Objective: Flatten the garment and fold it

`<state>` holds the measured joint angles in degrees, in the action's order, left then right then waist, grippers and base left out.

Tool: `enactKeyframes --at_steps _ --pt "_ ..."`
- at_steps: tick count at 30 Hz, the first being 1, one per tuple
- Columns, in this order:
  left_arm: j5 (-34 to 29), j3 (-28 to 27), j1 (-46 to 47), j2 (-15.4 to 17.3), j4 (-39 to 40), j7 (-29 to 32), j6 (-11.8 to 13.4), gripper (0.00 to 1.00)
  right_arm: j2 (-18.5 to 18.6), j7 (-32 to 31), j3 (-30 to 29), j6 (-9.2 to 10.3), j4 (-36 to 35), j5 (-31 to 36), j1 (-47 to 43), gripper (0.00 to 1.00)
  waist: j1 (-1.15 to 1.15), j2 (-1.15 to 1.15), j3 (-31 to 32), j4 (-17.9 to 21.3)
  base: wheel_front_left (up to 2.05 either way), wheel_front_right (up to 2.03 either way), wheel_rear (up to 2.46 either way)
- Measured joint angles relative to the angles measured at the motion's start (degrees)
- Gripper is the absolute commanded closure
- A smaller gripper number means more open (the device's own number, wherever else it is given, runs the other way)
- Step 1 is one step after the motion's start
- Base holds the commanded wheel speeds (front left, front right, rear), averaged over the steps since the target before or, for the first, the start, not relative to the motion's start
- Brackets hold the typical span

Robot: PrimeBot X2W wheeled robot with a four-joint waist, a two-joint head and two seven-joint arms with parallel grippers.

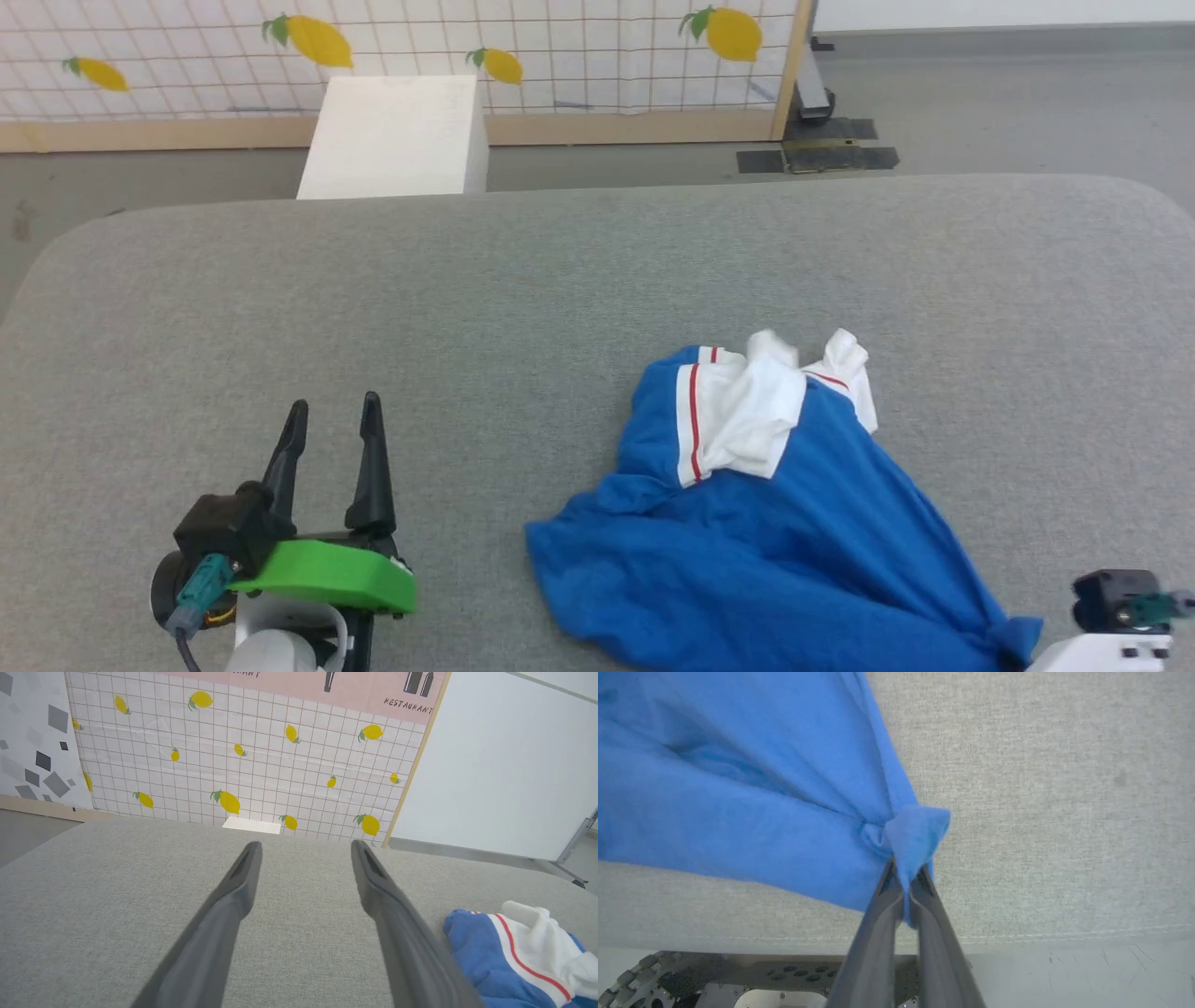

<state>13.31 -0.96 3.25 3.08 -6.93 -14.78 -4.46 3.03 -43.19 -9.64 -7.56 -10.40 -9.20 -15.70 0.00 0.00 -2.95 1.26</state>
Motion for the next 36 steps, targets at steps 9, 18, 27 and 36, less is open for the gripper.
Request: enactKeyframes --at_steps 9,18,27,36 --pt "-1.25 4.15 0.54 0.0 -1.4 0.0 -0.73 0.0 -0.09 26.71 -1.05 0.0 3.41 -1.49 6.54 0.0 0.0 0.0 -1.18 0.05 0.0 0.0 0.0" --pt "-4.83 25.93 9.78 -0.13 -6.87 5.1 -2.61 0.0 -0.12 41.7 0.98 0.0 7.0 1.63 9.45 0.0 0.0 0.0 -2.01 0.78 0.0 0.0 0.0" --pt "-3.44 40.69 22.04 -0.22 -17.83 19.71 -2.86 0.0 -0.13 43.8 3.19 0.0 8.56 1.69 11.62 0.0 0.0 0.0 -3.7 3.88 0.0 0.0 0.0" --pt "-2.67 39.87 25.92 -0.05 -23.08 25.7 -1.56 1.0 -0.14 44.67 3.49 0.0 8.71 1.3 12.38 0.0 0.0 0.0 -5.39 7.17 0.0 0.0 0.0"
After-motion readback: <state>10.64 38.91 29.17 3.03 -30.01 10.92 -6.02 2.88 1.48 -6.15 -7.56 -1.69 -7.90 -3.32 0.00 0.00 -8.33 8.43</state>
